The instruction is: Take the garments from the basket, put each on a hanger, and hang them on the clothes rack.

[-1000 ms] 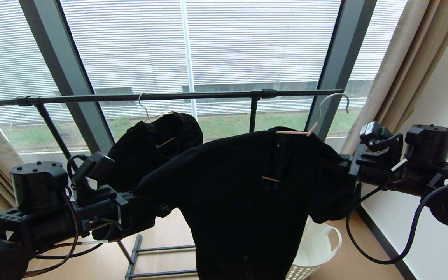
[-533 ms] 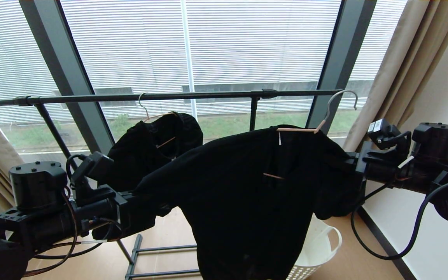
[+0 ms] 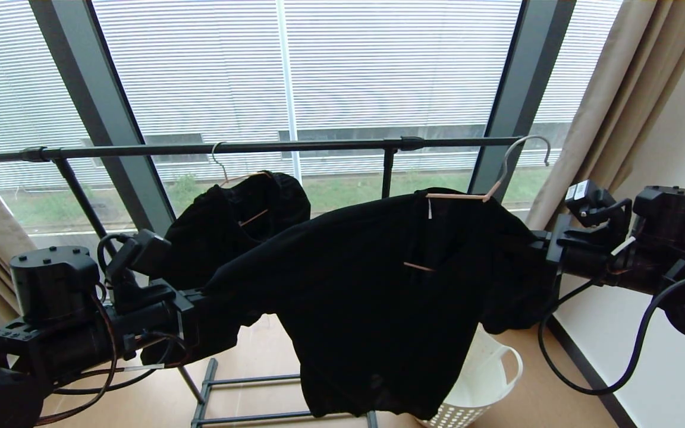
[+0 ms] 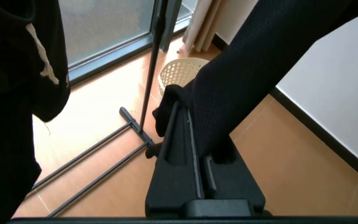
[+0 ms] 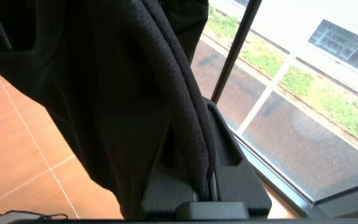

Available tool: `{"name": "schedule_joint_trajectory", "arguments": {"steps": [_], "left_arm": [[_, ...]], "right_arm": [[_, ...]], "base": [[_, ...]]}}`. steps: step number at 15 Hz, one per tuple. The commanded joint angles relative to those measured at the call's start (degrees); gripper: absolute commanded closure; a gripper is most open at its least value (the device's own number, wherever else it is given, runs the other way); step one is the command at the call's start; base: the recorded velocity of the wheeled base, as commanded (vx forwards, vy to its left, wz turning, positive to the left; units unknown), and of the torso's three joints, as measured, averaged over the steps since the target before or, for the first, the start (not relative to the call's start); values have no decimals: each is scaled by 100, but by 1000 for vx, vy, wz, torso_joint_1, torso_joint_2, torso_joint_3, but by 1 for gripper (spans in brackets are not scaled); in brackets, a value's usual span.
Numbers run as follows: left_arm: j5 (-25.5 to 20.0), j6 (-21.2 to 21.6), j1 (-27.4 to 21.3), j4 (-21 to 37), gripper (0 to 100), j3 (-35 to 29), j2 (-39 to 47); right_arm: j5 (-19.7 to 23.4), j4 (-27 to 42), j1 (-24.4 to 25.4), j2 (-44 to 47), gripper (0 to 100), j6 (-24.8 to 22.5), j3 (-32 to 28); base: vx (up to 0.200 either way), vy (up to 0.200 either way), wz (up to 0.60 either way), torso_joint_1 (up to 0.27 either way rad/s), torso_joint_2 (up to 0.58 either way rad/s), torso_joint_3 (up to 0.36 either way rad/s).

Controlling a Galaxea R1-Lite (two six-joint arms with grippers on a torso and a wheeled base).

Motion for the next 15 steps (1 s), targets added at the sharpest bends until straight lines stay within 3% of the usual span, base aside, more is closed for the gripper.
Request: {"name": "schedule_joint_trajectory", "arguments": {"steps": [1,5,11,12,15], "left_arm": [[1,-1,5,-237,100,101,183],[1,-27,5,-923,100,294,446],[-157,-45,-4,-932,100,338,402],[-245,-45,5,-932,0,338,402],[-254,-45,5,-1020,0,356,402]], "right_arm": [[2,-2,-17,7,100,-1,-9],[20,7,-17,16,100,8,-17],[11,7,-17,42,100,-1,-9],[11,7,-17,42,100,-1,-9],[2,7,-17,42,100,-10,-26]], "base": [[0,0,0,0,0,0],[0,0,0,0,0,0],[0,0,0,0,0,0],[0,0,0,0,0,0],[0,0,0,0,0,0]]}}
